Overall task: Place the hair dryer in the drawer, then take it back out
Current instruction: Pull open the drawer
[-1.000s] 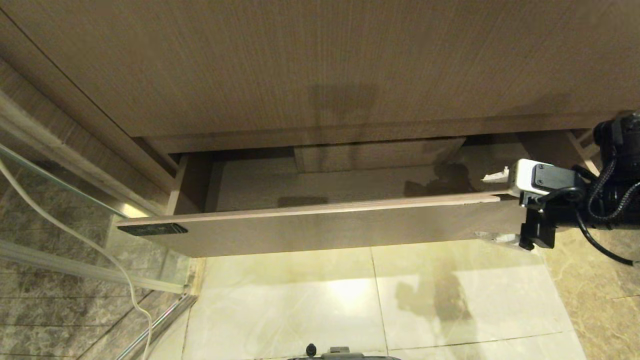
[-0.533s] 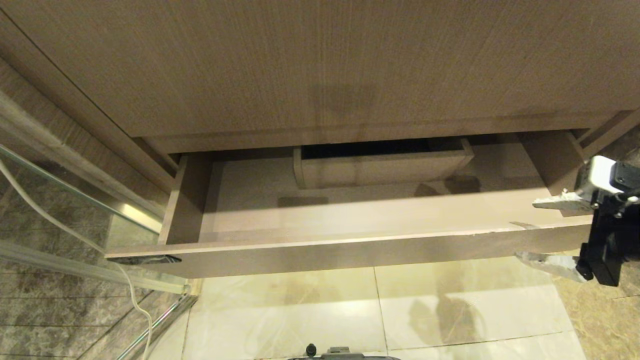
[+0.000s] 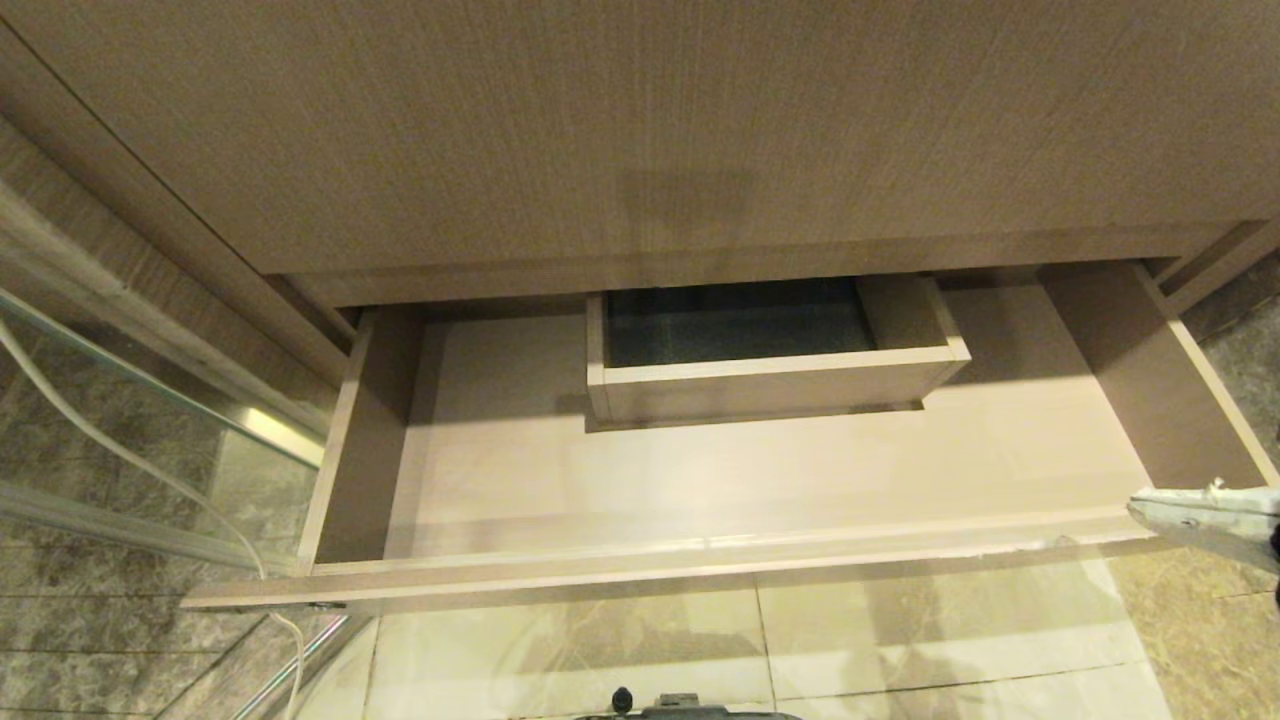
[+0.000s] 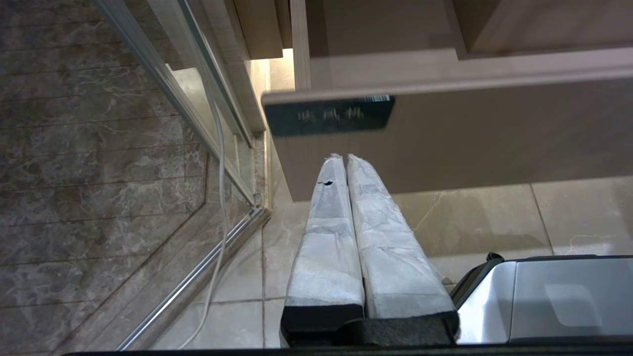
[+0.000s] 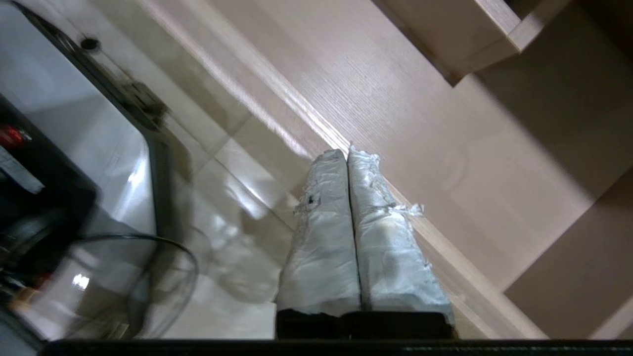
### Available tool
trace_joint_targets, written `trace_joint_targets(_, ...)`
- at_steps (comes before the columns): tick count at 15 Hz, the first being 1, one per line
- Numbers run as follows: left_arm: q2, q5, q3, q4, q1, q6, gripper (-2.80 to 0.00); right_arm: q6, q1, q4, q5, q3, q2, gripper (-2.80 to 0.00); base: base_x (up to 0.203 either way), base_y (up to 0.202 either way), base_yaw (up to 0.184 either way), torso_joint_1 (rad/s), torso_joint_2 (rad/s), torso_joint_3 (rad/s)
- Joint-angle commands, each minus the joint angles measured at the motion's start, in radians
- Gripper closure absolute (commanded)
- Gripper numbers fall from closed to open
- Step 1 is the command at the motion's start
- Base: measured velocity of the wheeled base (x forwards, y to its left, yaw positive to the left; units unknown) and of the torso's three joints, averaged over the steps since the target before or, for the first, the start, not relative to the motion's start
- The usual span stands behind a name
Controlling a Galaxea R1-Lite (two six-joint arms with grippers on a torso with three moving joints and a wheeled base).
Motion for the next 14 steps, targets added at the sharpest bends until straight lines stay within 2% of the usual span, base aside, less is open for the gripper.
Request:
trace_joint_targets(1,0.0,0.001,0.0,0.0,0.0,-0.001,0.0,0.071,-0.002,-0.002,0.002,0.026,-0.051,0.0,0.0,0.0,0.0,0.0,0.0,0.0)
trace_joint_targets(4,0.0,0.001,0.0,0.0,0.0,-0.001,0.0,0.255,-0.029,-0.029,-0.005,0.04,-0.099,0.0,0.0,0.0,0.0,0.0,0.0,0.0)
trace_joint_targets(10,0.0,0.0,0.0,0.0,0.0,-0.001,0.0,0.314,-0.034,-0.044,-0.121,0.059,-0.144,0.0,0.0,0.0,0.0,0.0,0.0,0.0)
trace_joint_targets(12,0.001,0.001,-0.001,0.0,0.0,-0.001,0.0,0.325,-0.034,-0.043,-0.131,0.075,-0.158,0.0,0.0,0.0,0.0,0.0,0.0,0.0)
trace_joint_targets(14,0.0,0.001,0.0,0.0,0.0,-0.001,0.0,0.386,-0.032,-0.042,-0.131,0.089,-0.184,0.0,0.0,0.0,0.0,0.0,0.0,0.0)
